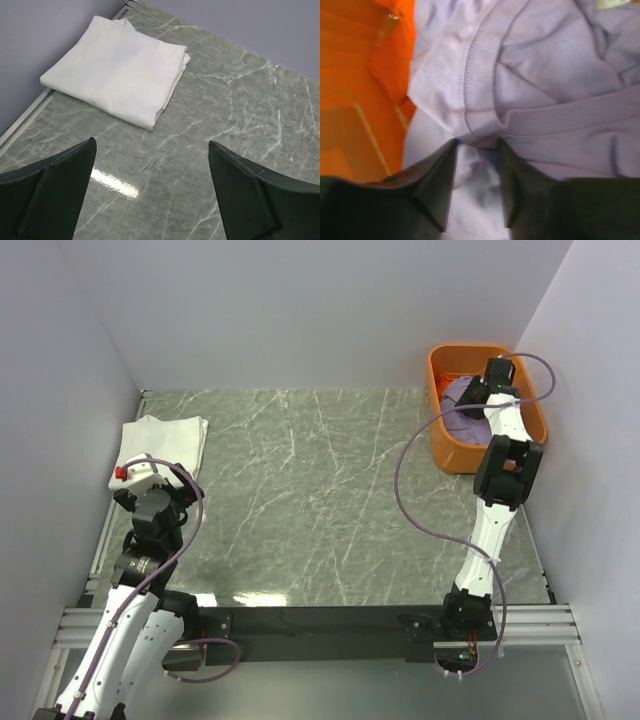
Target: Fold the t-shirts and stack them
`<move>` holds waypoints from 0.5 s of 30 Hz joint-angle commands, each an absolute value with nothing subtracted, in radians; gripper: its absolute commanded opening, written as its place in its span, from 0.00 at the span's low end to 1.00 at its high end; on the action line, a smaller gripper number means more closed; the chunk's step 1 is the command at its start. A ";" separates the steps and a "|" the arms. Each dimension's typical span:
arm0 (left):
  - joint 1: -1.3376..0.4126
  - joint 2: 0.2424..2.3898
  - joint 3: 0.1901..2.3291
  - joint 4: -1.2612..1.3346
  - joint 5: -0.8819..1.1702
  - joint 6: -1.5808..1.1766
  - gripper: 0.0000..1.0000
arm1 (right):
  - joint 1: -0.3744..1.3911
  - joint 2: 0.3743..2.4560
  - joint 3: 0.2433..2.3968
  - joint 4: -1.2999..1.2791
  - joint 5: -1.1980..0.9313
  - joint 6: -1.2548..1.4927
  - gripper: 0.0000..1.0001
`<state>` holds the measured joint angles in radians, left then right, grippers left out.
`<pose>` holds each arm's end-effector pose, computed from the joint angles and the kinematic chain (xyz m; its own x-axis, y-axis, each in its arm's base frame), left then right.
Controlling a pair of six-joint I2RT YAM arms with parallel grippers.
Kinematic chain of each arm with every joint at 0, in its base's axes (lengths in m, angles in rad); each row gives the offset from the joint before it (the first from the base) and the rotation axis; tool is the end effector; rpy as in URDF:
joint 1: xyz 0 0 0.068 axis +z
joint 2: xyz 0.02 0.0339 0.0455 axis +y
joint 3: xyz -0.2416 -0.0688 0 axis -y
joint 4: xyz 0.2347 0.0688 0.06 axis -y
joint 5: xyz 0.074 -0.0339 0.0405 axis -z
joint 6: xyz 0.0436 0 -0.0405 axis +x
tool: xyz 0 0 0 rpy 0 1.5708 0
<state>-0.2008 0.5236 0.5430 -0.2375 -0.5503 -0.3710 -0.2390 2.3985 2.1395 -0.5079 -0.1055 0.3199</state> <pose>0.1543 -0.0081 0.2748 -0.0779 -0.2995 -0.9509 -0.3847 0.8890 -0.2485 0.5108 -0.1197 0.1934 -0.5891 0.4654 -0.6606 0.3655 0.8825 0.2958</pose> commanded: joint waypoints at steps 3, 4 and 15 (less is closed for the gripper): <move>-0.202 0.534 0.534 -0.184 -0.554 -0.339 0.99 | -0.229 2.392 2.140 -0.456 -0.228 0.342 0.05; -0.202 0.535 0.534 -0.184 -0.555 -0.337 0.99 | -0.229 2.381 2.135 -0.430 -0.235 0.342 0.00; -0.202 0.534 0.534 -0.186 -0.549 -0.337 0.99 | -0.207 2.082 2.045 -0.255 -0.244 0.348 0.00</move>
<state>-0.2008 0.5400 0.5377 -0.2283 -0.5495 -0.3553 -0.2356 2.2742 2.0296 -0.3843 -0.2184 0.3550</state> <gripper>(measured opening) 0.995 0.007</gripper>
